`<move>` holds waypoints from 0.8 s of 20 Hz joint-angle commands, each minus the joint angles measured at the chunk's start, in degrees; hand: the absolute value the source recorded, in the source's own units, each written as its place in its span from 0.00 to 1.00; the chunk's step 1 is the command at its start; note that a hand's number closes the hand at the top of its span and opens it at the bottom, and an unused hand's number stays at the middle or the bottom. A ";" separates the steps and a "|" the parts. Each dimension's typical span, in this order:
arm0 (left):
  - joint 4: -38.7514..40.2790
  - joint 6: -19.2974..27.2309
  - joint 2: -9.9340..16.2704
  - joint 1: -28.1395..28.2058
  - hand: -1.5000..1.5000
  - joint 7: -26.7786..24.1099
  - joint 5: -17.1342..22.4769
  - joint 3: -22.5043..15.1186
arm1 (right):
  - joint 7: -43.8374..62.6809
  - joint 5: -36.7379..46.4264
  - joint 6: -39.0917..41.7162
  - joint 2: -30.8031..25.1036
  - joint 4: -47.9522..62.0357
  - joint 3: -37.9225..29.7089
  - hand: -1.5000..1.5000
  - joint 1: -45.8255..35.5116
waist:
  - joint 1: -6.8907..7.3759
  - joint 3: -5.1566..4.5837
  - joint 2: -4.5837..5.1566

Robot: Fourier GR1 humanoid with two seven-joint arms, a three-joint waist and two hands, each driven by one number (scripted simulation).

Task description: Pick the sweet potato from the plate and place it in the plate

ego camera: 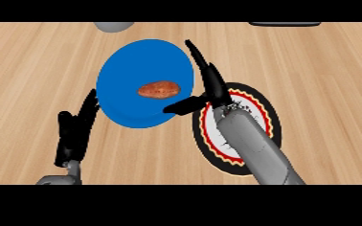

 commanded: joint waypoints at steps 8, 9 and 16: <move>1.51 -0.01 -2.03 -2.24 0.50 1.76 -1.50 -0.22 | 0.54 1.31 -8.05 0.24 6.63 4.69 0.00 -1.56 | 0.19 -0.01 0.05; 4.72 -0.15 -1.02 -4.55 0.50 0.22 -1.39 1.88 | 0.23 2.82 -6.98 0.25 5.35 3.42 0.00 0.14 | -0.11 -0.01 0.02; 2.15 -2.14 0.70 -2.48 0.50 0.87 -0.55 3.76 | 4.63 7.42 -5.26 -0.91 1.49 0.93 0.00 2.53 | -0.40 -0.02 -0.10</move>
